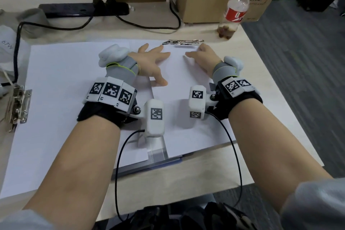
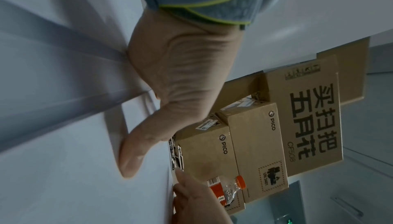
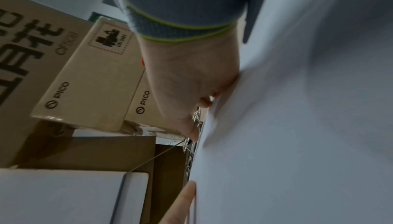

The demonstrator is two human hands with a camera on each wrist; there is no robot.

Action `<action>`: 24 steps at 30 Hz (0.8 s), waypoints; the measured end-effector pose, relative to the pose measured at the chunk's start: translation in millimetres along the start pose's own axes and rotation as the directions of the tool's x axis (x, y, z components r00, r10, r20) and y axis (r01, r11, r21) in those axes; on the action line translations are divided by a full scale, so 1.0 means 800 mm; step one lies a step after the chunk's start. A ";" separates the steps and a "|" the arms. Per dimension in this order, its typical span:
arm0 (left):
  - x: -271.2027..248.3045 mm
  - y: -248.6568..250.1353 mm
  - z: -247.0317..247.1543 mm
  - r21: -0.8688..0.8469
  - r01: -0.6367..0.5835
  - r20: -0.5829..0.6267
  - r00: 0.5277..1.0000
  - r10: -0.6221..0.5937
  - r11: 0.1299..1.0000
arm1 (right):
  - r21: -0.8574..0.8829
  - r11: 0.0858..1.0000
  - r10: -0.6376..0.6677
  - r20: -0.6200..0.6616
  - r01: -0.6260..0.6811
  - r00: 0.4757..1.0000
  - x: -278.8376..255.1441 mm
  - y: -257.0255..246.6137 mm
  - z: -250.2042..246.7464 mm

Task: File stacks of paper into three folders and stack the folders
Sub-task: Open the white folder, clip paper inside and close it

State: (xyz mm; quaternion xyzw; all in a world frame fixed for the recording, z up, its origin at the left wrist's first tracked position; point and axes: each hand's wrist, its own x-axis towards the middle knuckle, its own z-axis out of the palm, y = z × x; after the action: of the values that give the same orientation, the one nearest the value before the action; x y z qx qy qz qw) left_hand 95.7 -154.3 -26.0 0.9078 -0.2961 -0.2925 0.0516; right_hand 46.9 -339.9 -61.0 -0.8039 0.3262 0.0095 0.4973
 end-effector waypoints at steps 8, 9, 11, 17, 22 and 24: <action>0.008 -0.008 0.002 -0.025 -0.074 -0.019 0.997 0.073 0.997 | 0.409 0.902 -0.147 -0.003 0.135 0.989 0.013 -0.019 0.015; 0.007 -0.006 0.002 -0.029 -0.082 -0.024 0.996 0.082 0.996 | 0.399 0.904 -0.176 0.012 0.157 0.984 0.014 -0.022 0.016; 0.006 -0.007 0.003 -0.043 -0.093 -0.029 0.995 0.092 0.995 | 0.336 0.926 -0.203 0.052 0.174 0.978 0.019 -0.030 0.019; 0.007 -0.011 0.008 -0.082 -0.106 -0.048 0.994 0.103 0.991 | 0.140 0.976 -0.177 0.054 0.168 0.983 0.049 -0.048 0.027; 0.009 -0.012 0.010 -0.102 -0.112 -0.036 0.993 0.109 0.988 | 0.148 0.984 -0.128 0.160 0.105 0.979 0.070 -0.052 0.032; 0.010 -0.012 0.010 -0.102 -0.113 -0.032 0.993 0.110 0.988 | 0.144 0.982 -0.155 0.210 0.126 0.965 0.077 -0.047 0.033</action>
State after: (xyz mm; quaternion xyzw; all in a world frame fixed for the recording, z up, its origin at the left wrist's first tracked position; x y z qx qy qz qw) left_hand 101.6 -150.2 -39.4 0.8898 -0.3300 -0.2920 0.1189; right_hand 123.7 -339.2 -65.3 -0.7851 0.2112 0.0420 0.5808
